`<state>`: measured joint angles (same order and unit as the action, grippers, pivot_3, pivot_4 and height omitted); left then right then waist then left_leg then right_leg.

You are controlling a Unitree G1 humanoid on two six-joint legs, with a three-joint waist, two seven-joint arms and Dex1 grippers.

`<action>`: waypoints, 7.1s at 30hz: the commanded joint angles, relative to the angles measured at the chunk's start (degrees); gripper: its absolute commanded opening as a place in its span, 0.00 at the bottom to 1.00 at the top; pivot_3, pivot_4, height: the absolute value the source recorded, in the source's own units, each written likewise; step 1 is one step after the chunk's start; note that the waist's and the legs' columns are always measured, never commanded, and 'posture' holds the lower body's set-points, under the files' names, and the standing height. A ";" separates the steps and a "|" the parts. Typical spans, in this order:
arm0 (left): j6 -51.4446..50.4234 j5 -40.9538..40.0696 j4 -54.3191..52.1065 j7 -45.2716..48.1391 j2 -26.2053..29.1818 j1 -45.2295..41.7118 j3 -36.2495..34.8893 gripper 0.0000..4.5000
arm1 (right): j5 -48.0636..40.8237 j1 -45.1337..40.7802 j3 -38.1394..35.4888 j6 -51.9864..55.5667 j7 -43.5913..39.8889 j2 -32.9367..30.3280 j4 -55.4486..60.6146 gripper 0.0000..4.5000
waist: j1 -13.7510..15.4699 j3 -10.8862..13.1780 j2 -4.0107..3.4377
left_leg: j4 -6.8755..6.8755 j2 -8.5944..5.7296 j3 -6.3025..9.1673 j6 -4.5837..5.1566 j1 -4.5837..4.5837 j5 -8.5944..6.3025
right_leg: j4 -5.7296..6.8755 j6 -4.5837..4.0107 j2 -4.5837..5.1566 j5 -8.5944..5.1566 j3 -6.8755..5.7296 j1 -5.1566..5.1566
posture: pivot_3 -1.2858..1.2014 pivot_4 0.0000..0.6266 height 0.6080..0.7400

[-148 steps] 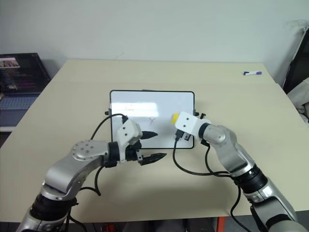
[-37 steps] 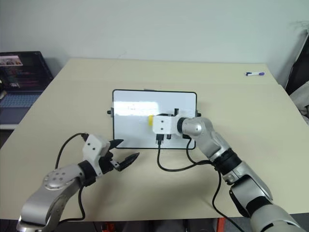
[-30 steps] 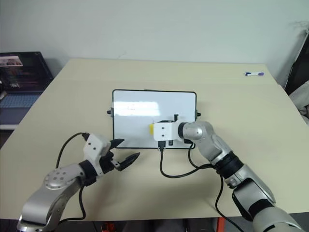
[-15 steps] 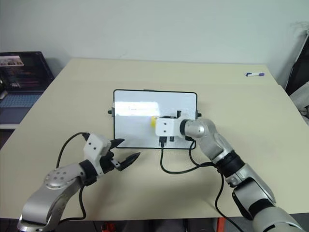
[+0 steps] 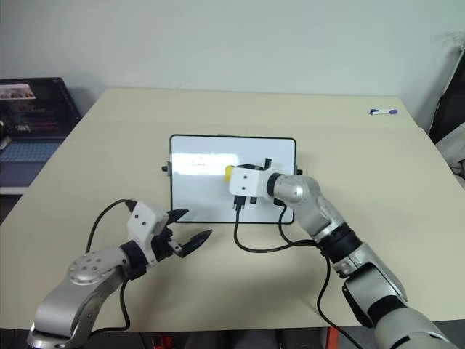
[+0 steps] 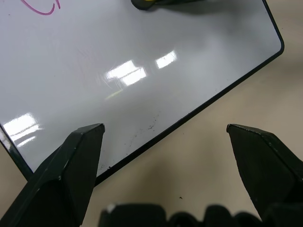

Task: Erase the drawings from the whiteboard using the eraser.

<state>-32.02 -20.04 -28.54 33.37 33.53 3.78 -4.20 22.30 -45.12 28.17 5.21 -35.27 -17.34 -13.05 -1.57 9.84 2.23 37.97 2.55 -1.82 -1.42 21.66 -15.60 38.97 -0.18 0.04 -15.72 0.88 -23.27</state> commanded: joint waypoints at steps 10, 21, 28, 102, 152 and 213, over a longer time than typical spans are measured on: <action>1.42 0.12 -0.68 0.40 -0.10 -0.40 0.27 1.00 | 1.32 3.16 1.76 2.51 -10.57 -5.02 3.68 0.29 | -0.03 -0.01 0.01 | 0.00 0.01 0.01 0.01 -0.07 0.00 | 0.02 0.01 0.01 -0.01 -0.03 0.04 | 0.52 0.24 1.00; 0.75 -0.30 -1.31 -0.20 0.34 -0.16 -0.98 1.00 | -4.50 4.12 -3.38 5.14 -6.38 0.76 2.89 0.29 | 0.13 -0.01 0.01 | -0.03 0.00 0.02 0.00 0.04 -0.01 | -0.03 -0.01 0.03 0.01 -0.04 -0.01 | 0.52 0.24 1.00; 2.34 -2.15 -0.94 -0.57 0.52 2.55 -9.24 1.00 | -21.99 13.59 -15.75 13.96 -9.08 1.92 21.32 0.29 | 0.05 0.11 -0.07 | -0.12 0.01 0.05 -0.02 0.31 -0.04 | -0.04 -0.01 0.05 0.00 -0.10 -0.27 | 0.52 0.24 1.00; 0.65 -4.78 2.49 -0.44 0.34 -1.25 -9.08 1.00 | -1.69 -18.99 4.36 -7.59 -13.21 11.38 -28.00 0.29 | -0.22 0.12 -0.04 | -0.12 0.01 0.06 -0.12 0.25 -0.10 | 0.04 -0.04 0.14 0.01 -0.16 -0.28 | 0.52 0.24 1.00; 4.49 -3.14 6.18 1.26 -0.19 -2.13 -6.39 1.00 | -6.04 -22.98 -4.27 0.66 -14.28 17.67 -34.69 0.29 | -0.22 0.15 -0.11 | -0.18 0.03 0.13 -0.06 0.16 0.06 | 0.04 -0.27 0.16 0.10 -0.31 -0.20 | 0.52 0.24 1.00; 5.98 3.00 12.45 17.61 -1.93 -34.51 19.64 1.00 | -26.29 37.30 -41.61 55.00 6.77 3.25 61.35 0.29 | -0.19 0.23 -0.23 | -0.09 0.02 0.23 -0.14 0.99 0.02 | 0.00 0.30 -0.23 -0.16 -0.19 -0.83 | 0.52 0.24 1.00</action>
<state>-27.70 -17.36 -16.75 49.18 32.28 -29.22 14.30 -4.49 -8.44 -12.87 59.13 -31.73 -14.57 45.97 -1.76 10.08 1.99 37.89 2.57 -1.63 -1.56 22.65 -15.57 38.98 0.13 -0.23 -15.88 0.75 -24.10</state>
